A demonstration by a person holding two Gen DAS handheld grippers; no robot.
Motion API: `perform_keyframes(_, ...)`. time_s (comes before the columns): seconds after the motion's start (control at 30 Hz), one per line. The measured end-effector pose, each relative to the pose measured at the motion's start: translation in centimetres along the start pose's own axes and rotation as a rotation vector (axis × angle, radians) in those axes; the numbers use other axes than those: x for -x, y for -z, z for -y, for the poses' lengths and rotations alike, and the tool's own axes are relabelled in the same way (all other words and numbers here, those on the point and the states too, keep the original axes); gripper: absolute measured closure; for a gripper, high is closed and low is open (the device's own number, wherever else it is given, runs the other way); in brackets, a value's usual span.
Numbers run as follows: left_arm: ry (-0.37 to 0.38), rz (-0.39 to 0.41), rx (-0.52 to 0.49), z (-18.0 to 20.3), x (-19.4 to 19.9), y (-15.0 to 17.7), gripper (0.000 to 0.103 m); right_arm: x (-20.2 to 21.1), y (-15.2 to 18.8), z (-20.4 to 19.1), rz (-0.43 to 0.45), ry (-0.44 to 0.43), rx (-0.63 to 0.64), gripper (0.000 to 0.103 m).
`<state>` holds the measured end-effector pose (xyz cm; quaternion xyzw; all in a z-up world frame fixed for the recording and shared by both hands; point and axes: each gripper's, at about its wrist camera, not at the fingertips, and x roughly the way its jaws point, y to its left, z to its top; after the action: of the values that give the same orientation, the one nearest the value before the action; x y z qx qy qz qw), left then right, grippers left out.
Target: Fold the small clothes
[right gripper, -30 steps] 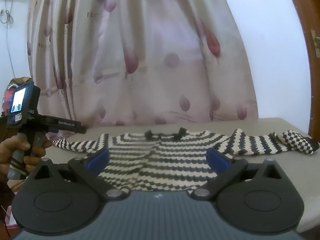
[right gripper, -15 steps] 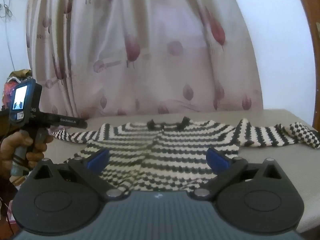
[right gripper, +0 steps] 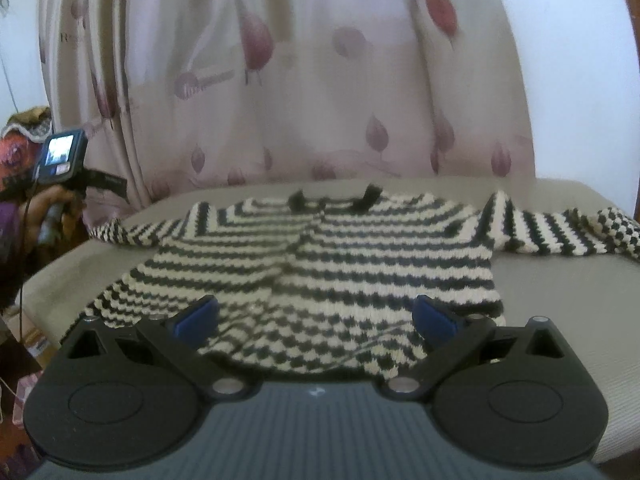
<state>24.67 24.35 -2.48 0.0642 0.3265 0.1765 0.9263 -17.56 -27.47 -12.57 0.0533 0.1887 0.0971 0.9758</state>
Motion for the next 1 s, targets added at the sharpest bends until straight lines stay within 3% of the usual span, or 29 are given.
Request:
perform_keyframes(0.13, -0.018, -0.137, -0.041, -1.3, -4.5, -0.8, 0.01, -1.1, 0.1, 0.4, -0.026, 0.01, -0.012, 0.0)
perform_keyframes(0.23, -0.036, -0.186, -0.05, -1.5, -6.1, -0.5, 0.01, -2.0, 0.2, 0.8, -0.047, 0.014, -0.03, 0.0)
perform_keyframes(0.27, -0.044, -0.206, -0.053, -1.6, -6.5, -0.2, 0.017, -2.1, 0.2, 0.8, -0.052, 0.013, -0.034, 0.0)
perform_keyframes(0.37, -0.123, -0.265, -0.033, -1.7, -6.8, 1.3, 0.069, -2.5, 0.2, 0.9, -0.059, 0.005, -0.03, 0.0)
perform_keyframes(0.4, -0.137, -0.274, 0.02, -2.5, -6.1, 1.8, 0.076, -2.5, 0.2, 0.9, -0.055, 0.002, -0.024, 0.0)
perform_keyframes(0.57, -0.196, -0.141, 0.265, -6.6, 2.8, 6.1, 0.074, -2.1, 0.1, 1.3, -0.029, -0.006, -0.032, 0.0)
perform_keyframes(0.63, -0.24, -0.121, 0.306, -7.4, 6.5, 9.2, 0.051, -2.0, 0.4, 1.6, -0.027, -0.011, -0.055, 0.0)
perform_keyframes(0.67, -0.255, -0.122, 0.32, -7.9, 7.7, 10.6, 0.029, -2.0, 0.5, 1.8, -0.029, -0.013, -0.064, 0.0)
perform_keyframes(0.7, -0.273, -0.122, 0.328, -8.2, 8.9, 12.2, 0.026, -2.0, 0.6, 1.9, -0.03, -0.014, -0.073, 0.0)
perform_keyframes(0.77, -0.294, -0.12, 0.322, -8.5, 10.0, 14.3, 0.029, -1.8, 0.7, 2.1, -0.027, -0.022, -0.083, 0.0)
perform_keyframes(0.83, -0.264, -0.126, 0.309, -8.8, 10.7, 15.3, 0.025, -1.4, 0.6, 2.1, -0.013, -0.026, -0.085, 0.0)
perform_keyframes(0.9, -0.24, -0.111, 0.303, -8.7, 11.2, 15.4, 0.021, -0.8, 0.5, 2.2, 0.007, -0.029, -0.084, 0.0)
perform_keyframes(1.0, -0.277, -0.049, 0.25, -8.5, 9.4, 13.5, 0.017, -0.2, 0.5, 2.3, 0.015, -0.02, -0.089, 0.0)
